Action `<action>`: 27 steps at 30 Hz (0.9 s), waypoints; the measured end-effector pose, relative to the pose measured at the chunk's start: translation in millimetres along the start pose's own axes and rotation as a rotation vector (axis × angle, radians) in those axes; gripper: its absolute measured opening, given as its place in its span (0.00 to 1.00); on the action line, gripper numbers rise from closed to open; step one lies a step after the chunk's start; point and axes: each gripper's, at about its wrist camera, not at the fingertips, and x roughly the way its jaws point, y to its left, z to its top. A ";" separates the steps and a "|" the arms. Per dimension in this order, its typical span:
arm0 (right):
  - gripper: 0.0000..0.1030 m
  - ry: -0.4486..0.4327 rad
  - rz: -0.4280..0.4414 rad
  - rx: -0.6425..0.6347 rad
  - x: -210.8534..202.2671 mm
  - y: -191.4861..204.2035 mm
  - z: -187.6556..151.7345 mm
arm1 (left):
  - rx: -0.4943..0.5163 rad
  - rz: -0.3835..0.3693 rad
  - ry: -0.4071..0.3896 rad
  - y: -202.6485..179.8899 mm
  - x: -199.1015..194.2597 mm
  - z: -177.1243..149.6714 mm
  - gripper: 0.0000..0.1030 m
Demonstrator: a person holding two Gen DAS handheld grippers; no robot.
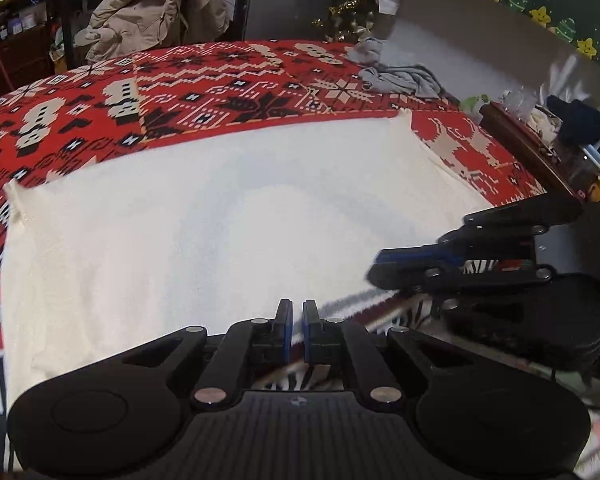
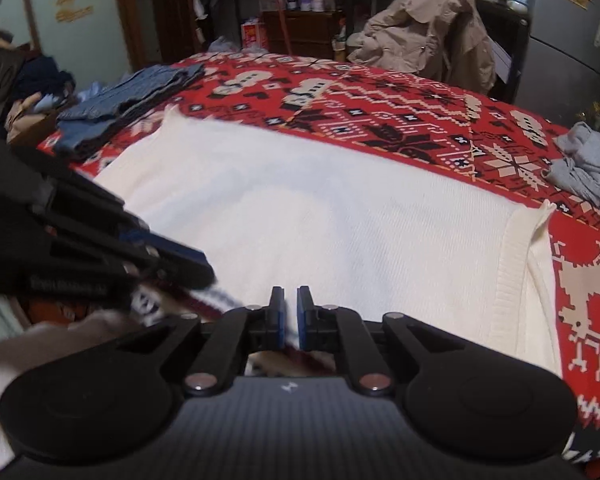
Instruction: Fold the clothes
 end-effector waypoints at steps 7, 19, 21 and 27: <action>0.06 0.008 0.008 0.030 -17.3 -4.5 -15.0 | -0.016 -0.002 0.011 1.7 -7.3 -8.0 0.05; 0.06 -0.014 0.013 0.092 -39.6 -23.5 -31.3 | -0.066 0.010 0.002 14.1 -23.2 -16.1 0.05; 0.07 -0.032 0.012 0.125 -47.1 -30.6 -29.0 | -0.096 0.005 -0.022 20.6 -30.3 -13.6 0.05; 0.07 -0.081 -0.014 0.191 -52.6 -50.1 -15.4 | -0.170 0.041 -0.042 44.3 -28.0 -5.1 0.05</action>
